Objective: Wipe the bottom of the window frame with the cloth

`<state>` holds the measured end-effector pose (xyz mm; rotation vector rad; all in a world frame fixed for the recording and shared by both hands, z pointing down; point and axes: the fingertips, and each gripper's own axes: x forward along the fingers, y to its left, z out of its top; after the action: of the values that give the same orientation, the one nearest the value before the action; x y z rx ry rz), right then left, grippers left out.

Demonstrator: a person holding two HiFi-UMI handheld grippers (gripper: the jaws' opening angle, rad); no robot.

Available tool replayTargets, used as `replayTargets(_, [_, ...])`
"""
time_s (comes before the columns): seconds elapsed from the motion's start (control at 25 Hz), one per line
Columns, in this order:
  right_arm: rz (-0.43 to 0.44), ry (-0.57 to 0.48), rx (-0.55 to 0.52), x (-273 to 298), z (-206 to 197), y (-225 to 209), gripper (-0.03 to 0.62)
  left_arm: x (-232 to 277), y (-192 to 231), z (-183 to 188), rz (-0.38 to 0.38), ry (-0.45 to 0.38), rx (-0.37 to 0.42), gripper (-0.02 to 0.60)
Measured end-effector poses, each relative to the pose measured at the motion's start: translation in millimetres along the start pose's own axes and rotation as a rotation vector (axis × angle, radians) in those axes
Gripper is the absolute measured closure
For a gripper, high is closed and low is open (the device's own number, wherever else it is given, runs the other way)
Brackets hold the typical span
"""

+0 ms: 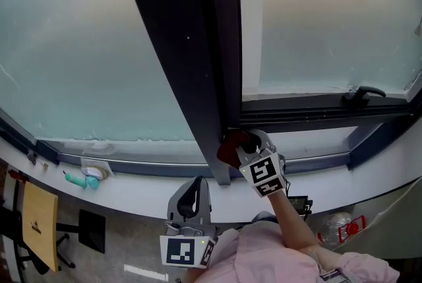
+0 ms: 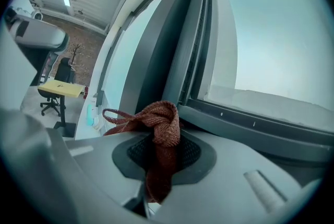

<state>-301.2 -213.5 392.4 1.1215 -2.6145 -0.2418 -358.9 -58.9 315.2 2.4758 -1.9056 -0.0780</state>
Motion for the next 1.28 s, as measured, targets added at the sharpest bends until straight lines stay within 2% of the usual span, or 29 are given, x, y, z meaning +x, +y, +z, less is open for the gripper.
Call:
replayTargets(0.12, [-0.007,-0.011,0.03,-4,0,-6,0.531,0,-4,0,-0.007,-0.001,0.002,0.586])
replayTargets(0.32, [-0.05,0.001,-0.019,-12,-3,-17,0.533,0,-14,0,-0.03,-0.001,0.001,0.586])
replayTargets(0.56, [-0.089,0.001,-0.005,-24,-10,-31,0.533,0,-31,-1,-0.069,0.006,0.008,0.586])
replayTargets(1.28, [-0.189,-0.016,0.099,-55,-31,-72,0.532,-14,-41,-5,-0.059,0.015,0.013,0.586])
